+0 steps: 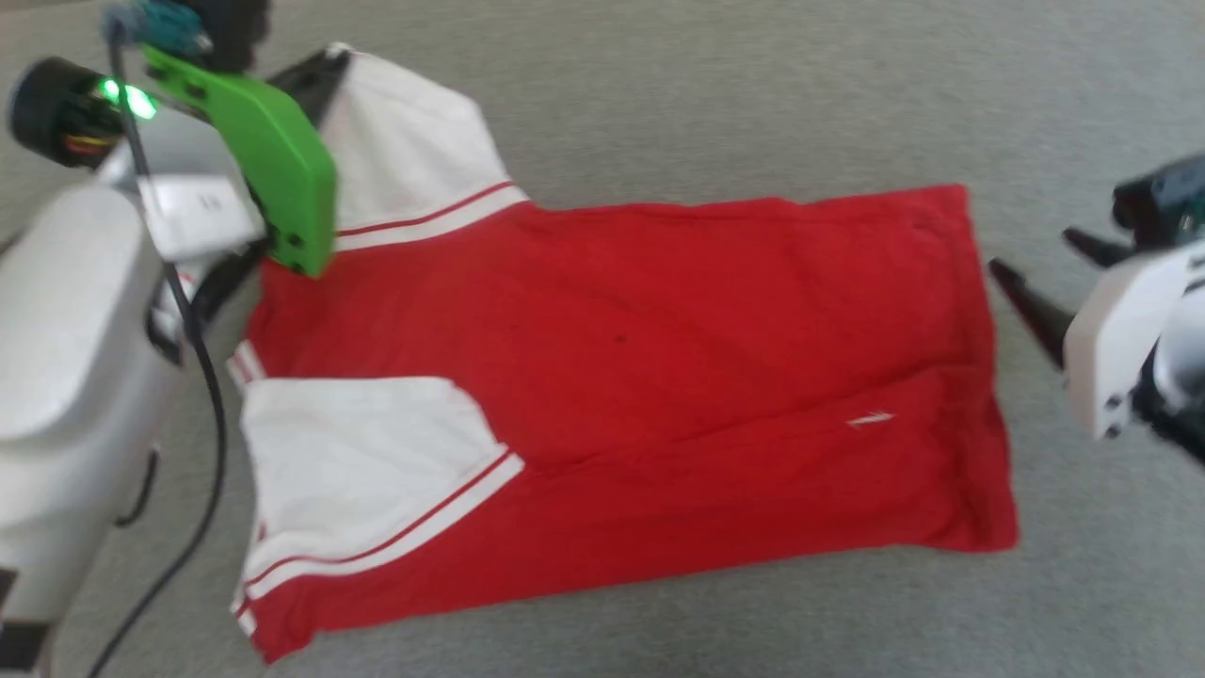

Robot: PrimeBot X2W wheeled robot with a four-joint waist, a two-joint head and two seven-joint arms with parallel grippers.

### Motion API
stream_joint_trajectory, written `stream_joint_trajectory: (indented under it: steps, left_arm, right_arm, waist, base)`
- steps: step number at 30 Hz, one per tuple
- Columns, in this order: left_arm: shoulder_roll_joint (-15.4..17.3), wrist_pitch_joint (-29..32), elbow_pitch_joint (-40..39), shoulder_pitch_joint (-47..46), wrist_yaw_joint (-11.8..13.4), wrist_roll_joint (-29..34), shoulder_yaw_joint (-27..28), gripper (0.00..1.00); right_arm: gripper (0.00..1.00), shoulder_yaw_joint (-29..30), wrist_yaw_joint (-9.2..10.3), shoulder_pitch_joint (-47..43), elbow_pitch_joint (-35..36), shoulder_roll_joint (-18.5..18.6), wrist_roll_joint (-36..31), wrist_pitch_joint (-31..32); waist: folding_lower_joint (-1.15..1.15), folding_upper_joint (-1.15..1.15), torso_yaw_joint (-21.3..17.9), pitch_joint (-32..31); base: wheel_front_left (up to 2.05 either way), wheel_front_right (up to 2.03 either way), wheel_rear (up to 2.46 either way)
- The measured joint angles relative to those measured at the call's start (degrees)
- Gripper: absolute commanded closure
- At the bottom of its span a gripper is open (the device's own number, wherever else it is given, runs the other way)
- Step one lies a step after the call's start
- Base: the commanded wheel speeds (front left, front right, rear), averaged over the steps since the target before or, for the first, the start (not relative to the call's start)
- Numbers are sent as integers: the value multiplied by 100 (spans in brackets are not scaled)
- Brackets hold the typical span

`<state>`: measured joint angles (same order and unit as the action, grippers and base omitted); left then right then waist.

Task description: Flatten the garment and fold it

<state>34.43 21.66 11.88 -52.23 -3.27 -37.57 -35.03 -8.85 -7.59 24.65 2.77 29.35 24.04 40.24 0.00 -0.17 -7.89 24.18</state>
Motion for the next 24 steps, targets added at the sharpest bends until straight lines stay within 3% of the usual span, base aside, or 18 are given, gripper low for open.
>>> stream_joint_trajectory:
  steps: [10, 22, 23, 24]
  left_arm:
    - [9, -242, -1707, 735, 593, 192, -103, 100]
    - [-142, -438, -2268, 1043, 864, 378, -265, 100]
    - [-156, -456, -2265, 1053, 865, 378, -274, 100]
    - [-164, -481, -2256, 1056, 865, 378, -277, 100]
  right_arm:
    - [0, -949, 1, 1317, -768, 860, 288, 1228]
    - [0, -1793, -2, 1793, -1640, 1238, 539, 1306]
    - [28, -1822, -2, 1811, -1671, 1262, 586, 1271]
    - [85, -1851, -2, 1828, -1689, 1279, 617, 1239]
  waist:
    - [0, 0, 730, 111]
    - [-1, 0, 1268, 466]
    - [-1, 0, 1294, 484]
    - [-1, 0, 1312, 497]
  base:
    - [0, 0, 0]
    - [0, 0, 0]
    - [0, 0, 0]
    - [0, 0, 0]
